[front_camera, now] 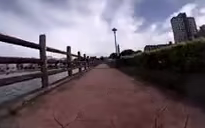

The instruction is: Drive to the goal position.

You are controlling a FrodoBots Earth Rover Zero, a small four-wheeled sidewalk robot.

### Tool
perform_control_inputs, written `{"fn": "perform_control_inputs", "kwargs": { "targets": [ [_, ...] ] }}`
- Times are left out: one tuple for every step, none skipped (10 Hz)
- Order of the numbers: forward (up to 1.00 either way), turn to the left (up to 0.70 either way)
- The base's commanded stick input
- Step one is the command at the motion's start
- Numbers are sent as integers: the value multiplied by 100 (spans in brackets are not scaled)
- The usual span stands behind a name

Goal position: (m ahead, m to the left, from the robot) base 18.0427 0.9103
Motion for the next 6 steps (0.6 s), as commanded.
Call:
{"fn": "perform_control_inputs", "kwargs": {
  "targets": [
    [70,-1],
    [70,-1],
    [70,-1],
    [70,0],
    [70,0],
    [70,0]
  ]
}}
